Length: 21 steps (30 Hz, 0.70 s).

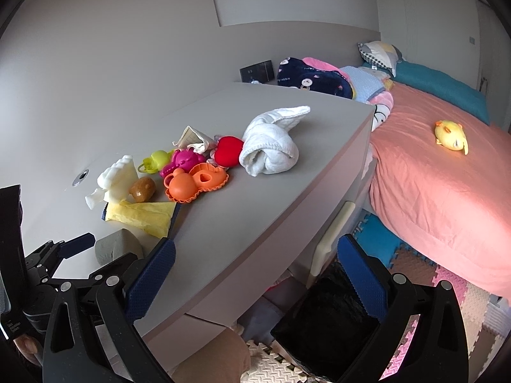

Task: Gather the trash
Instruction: 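Close the left gripper on the grey foam corner piece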

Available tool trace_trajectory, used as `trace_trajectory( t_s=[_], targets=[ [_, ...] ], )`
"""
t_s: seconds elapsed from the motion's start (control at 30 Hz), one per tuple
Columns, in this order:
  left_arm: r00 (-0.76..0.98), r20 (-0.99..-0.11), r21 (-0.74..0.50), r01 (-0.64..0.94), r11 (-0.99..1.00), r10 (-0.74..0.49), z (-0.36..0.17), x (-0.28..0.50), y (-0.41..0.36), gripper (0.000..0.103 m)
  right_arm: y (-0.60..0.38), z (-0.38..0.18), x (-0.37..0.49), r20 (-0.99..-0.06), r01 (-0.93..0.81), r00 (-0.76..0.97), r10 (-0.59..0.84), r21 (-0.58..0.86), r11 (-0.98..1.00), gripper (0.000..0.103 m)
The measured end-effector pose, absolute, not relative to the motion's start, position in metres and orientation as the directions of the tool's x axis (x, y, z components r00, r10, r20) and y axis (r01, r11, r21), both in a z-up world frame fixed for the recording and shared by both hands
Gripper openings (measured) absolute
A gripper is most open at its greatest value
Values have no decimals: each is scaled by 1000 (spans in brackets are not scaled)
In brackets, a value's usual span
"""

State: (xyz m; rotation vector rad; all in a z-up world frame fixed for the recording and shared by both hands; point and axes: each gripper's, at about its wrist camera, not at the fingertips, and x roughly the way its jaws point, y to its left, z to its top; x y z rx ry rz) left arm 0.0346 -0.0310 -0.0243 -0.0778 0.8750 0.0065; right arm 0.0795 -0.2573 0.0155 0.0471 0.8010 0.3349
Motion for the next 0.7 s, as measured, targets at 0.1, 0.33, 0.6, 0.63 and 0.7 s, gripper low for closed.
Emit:
trace_trajectory(
  t_s=[0.1, 0.33, 0.6, 0.63, 0.7],
  targets=[
    [630, -777, -49, -44, 998, -11, -29, 39, -32, 97, -256, 13, 82, -700, -282, 640, 318, 171, 944, 101],
    [635, -773, -67, -55, 996, -17, -31, 39, -28, 84, -253, 7, 87, -705, -294, 625, 337, 187, 937, 101],
    [641, -764, -144, -59, 988, -73, -32, 35, -13, 80, -232, 3, 90, -706, -354, 591, 391, 209, 912, 101],
    [643, -764, -132, -69, 989, -57, -31, 34, -11, 79, -228, 3, 90, -707, -365, 586, 397, 208, 908, 101],
    [644, -764, -121, -75, 990, -45, -30, 31, -8, 78, -220, 2, 90, -707, -383, 575, 412, 212, 899, 101]
  ],
)
